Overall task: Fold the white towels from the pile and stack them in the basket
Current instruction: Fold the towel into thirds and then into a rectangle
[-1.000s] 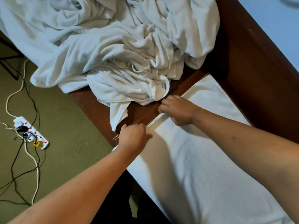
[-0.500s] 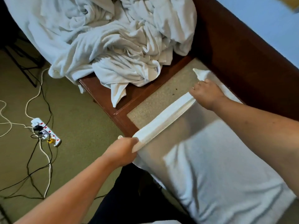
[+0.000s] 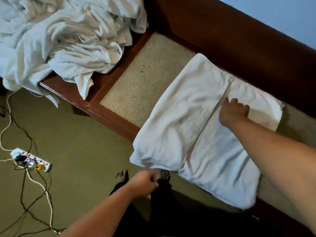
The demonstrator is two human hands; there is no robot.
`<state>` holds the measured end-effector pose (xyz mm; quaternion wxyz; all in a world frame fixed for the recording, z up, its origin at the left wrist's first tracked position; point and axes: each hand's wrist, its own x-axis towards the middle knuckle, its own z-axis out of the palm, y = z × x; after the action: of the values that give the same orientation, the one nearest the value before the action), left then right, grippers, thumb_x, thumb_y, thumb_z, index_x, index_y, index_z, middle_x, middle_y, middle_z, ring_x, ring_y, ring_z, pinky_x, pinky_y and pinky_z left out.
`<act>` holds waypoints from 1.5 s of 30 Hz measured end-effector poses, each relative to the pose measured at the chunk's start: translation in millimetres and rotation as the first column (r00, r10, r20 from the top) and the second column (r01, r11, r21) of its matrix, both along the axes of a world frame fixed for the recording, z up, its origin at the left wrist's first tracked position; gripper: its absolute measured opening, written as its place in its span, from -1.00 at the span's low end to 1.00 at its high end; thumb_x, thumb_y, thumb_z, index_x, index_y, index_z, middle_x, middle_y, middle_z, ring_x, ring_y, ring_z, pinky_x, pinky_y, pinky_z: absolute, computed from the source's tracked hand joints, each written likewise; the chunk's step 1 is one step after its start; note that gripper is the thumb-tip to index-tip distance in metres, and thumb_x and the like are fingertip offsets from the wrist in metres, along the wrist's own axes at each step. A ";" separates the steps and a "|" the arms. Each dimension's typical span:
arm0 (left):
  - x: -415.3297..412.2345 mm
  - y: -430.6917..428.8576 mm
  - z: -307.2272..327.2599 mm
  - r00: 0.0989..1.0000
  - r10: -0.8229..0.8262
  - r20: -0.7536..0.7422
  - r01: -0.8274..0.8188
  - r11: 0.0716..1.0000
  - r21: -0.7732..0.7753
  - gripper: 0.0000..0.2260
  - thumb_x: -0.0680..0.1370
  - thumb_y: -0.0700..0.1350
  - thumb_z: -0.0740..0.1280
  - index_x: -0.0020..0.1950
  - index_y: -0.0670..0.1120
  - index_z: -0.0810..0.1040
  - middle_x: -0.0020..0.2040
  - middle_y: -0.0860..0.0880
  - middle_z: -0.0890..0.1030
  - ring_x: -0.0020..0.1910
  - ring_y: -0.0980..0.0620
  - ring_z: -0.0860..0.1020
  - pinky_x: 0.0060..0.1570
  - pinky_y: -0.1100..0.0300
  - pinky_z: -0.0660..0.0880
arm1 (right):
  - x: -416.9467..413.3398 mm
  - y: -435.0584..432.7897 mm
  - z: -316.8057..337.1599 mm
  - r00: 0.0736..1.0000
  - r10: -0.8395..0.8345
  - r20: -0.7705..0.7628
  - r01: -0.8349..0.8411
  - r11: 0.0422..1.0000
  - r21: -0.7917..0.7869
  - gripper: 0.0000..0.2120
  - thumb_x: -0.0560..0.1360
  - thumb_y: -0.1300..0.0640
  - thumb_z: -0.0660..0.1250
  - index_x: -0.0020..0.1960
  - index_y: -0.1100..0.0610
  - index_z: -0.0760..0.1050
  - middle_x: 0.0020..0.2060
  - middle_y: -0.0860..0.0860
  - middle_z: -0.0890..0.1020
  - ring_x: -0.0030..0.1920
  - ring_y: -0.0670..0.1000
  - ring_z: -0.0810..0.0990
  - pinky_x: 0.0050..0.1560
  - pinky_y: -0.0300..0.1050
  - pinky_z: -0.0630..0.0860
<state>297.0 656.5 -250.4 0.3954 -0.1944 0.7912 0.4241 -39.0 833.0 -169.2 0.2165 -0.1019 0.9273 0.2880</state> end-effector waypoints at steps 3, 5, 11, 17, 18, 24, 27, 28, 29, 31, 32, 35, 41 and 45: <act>-5.5 -44.8 -16.5 0.829 0.555 -0.068 -0.559 0.818 -0.135 -0.34 0.44 -0.02 0.56 0.43 -0.12 0.32 0.33 -0.11 0.45 0.26 -0.10 0.49 0.18 0.02 0.49 | 86.3 8.7 6.5 0.972 -0.186 0.146 0.226 0.910 -0.348 -0.74 0.55 0.02 0.20 0.17 0.10 0.49 0.18 0.13 0.55 0.18 0.19 0.57 0.06 -0.04 0.47; -17.8 -68.1 -23.2 0.713 0.699 -0.053 -0.697 0.715 0.062 -0.12 0.42 -0.07 0.60 0.55 -0.11 0.12 0.46 -0.12 0.35 0.40 -0.14 0.40 0.37 -0.14 0.41 | 156.6 8.6 -0.3 0.907 -0.263 0.328 0.395 0.801 -0.451 -0.75 0.54 -0.07 0.22 -0.15 0.11 0.46 -0.07 0.10 0.61 0.01 0.16 0.62 -0.14 -0.11 0.46; -18.5 -80.8 -26.5 0.943 0.327 -0.058 -0.325 0.945 0.045 -0.64 0.52 0.01 0.49 0.23 -0.07 0.51 0.09 -0.05 0.63 -0.02 0.02 0.60 -0.01 0.06 0.58 | 287.8 -16.3 -73.1 0.165 -0.536 0.828 0.935 -0.181 -0.305 -0.13 0.36 -0.22 0.53 0.53 0.05 0.26 0.39 0.02 0.48 0.27 0.09 0.52 0.00 -0.06 0.50; 28.6 -92.0 -19.8 0.969 0.235 -0.073 -0.215 0.953 0.211 -0.85 0.53 0.03 0.49 0.02 0.00 0.65 -0.10 0.06 0.73 -0.10 0.10 0.70 -0.02 0.12 0.64 | 328.4 -41.4 -117.9 0.392 -0.607 0.691 0.702 -0.288 -0.651 -0.66 0.44 -0.08 0.48 0.07 0.14 0.58 0.01 0.08 0.69 0.02 0.06 0.66 0.07 0.02 0.60; 37.2 -96.2 -18.9 0.972 0.226 -0.069 -0.205 0.952 0.227 -0.84 0.54 0.01 0.48 0.06 -0.01 0.65 -0.09 0.07 0.74 -0.09 0.11 0.70 0.01 0.09 0.64 | 335.1 -44.8 -113.8 0.421 -0.623 0.659 0.671 -0.274 -0.689 -0.70 0.51 -0.05 0.42 0.08 0.15 0.56 0.02 0.11 0.67 0.03 0.10 0.64 0.06 0.01 0.57; 75.1 -104.1 -19.5 0.983 0.133 -0.123 -0.118 0.986 0.119 -0.91 0.51 -0.07 0.52 -0.08 0.01 0.62 -0.32 0.18 0.69 -0.37 0.23 0.62 -0.34 0.31 0.51 | 379.1 -50.5 -91.2 0.614 -0.741 0.272 0.452 0.048 -0.891 -0.67 0.65 -0.10 0.18 0.13 0.18 0.40 -0.01 0.16 0.62 0.00 0.23 0.61 -0.18 -0.07 0.37; 79.2 -100.6 -25.7 0.989 0.042 -0.140 -0.042 0.999 0.003 -0.88 0.50 -0.04 0.51 -0.03 -0.03 0.65 -0.37 0.09 0.67 -0.43 0.16 0.61 -0.39 0.28 0.49 | 389.7 -51.9 -93.8 0.613 -0.777 0.146 0.432 0.174 -0.885 -0.68 0.65 -0.08 0.18 0.18 0.18 0.40 0.04 0.19 0.65 -0.02 0.28 0.63 -0.22 -0.02 0.40; 77.6 -99.3 -29.0 0.994 0.023 -0.109 -0.024 1.000 -0.011 -0.83 0.51 -0.04 0.50 0.04 -0.07 0.66 -0.32 0.05 0.69 -0.40 0.14 0.62 -0.33 0.21 0.54 | 389.2 -51.1 -96.7 0.598 -0.785 0.162 0.484 0.193 -0.854 -0.70 0.65 -0.06 0.17 0.19 0.17 0.38 0.06 0.20 0.65 -0.01 0.28 0.62 -0.20 0.00 0.41; 75.4 -98.8 -33.6 0.999 -0.009 -0.052 0.008 1.000 -0.029 -0.75 0.53 -0.04 0.48 0.16 -0.11 0.64 -0.20 0.00 0.72 -0.31 0.09 0.65 -0.21 0.14 0.58 | 387.1 -50.1 -99.3 0.574 -0.797 0.188 0.546 0.201 -0.813 -0.74 0.65 -0.03 0.17 0.21 0.14 0.36 0.10 0.19 0.63 0.02 0.28 0.62 -0.17 0.01 0.41; 69.3 -102.7 -38.9 0.989 -0.095 0.112 0.109 0.987 -0.121 -0.50 0.56 0.01 0.43 0.43 -0.17 0.45 0.21 -0.16 0.64 0.08 -0.08 0.64 0.09 0.06 0.55 | 379.1 -47.1 -100.4 0.502 -0.831 0.239 0.666 0.195 -0.720 -0.74 0.61 0.09 0.22 0.29 0.06 0.32 0.25 0.14 0.52 0.10 0.26 0.58 -0.03 0.04 0.46; 63.7 -106.6 -41.1 0.975 -0.126 0.185 0.160 0.970 -0.182 -0.38 0.56 0.06 0.43 0.51 -0.17 0.32 0.35 -0.19 0.54 0.25 -0.15 0.57 0.22 0.06 0.49 | 372.2 -46.4 -100.5 0.509 -0.834 0.212 0.675 0.234 -0.700 -0.63 0.56 0.14 0.27 0.34 0.03 0.30 0.31 0.12 0.45 0.15 0.24 0.56 0.06 0.06 0.48; 40.3 -113.7 -30.1 0.983 -0.157 0.091 0.182 0.852 -0.491 -0.37 0.55 0.13 0.37 0.53 -0.08 0.25 0.40 -0.15 0.46 0.33 -0.19 0.49 0.33 -0.08 0.40 | 351.3 -47.7 -91.8 0.698 -0.713 -0.067 0.394 0.460 -0.796 -0.48 0.46 0.19 0.37 0.39 0.07 0.36 0.28 0.12 0.41 0.18 0.21 0.50 0.16 0.12 0.48; -25.5 -88.3 11.0 0.733 -0.380 -0.564 -0.028 0.812 -0.583 -0.50 0.51 -0.03 0.26 0.46 -0.04 0.39 0.34 -0.11 0.45 0.29 -0.19 0.41 0.26 -0.18 0.40 | 293.5 -59.8 -85.6 0.970 -0.209 -0.124 0.015 0.558 -0.829 -0.49 0.54 -0.02 0.16 0.46 0.11 0.38 0.48 0.13 0.35 0.48 0.22 0.31 0.46 0.26 0.29; -77.6 -64.9 5.0 0.518 -0.677 -0.524 0.231 0.700 -0.676 -0.46 0.58 0.02 0.14 0.56 -0.10 0.30 0.58 -0.11 0.29 0.50 -0.15 0.31 0.49 -0.08 0.22 | 229.9 -56.6 -95.7 0.995 -0.096 -0.001 0.059 0.625 -0.779 -0.35 0.59 -0.17 0.04 0.61 0.05 0.12 0.61 0.15 0.02 0.61 0.17 0.01 0.56 0.22 0.03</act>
<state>219.4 591.6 -245.5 0.0678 0.1209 0.9848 0.1048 190.9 776.3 -264.9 0.1438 -0.1389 0.9687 -0.1474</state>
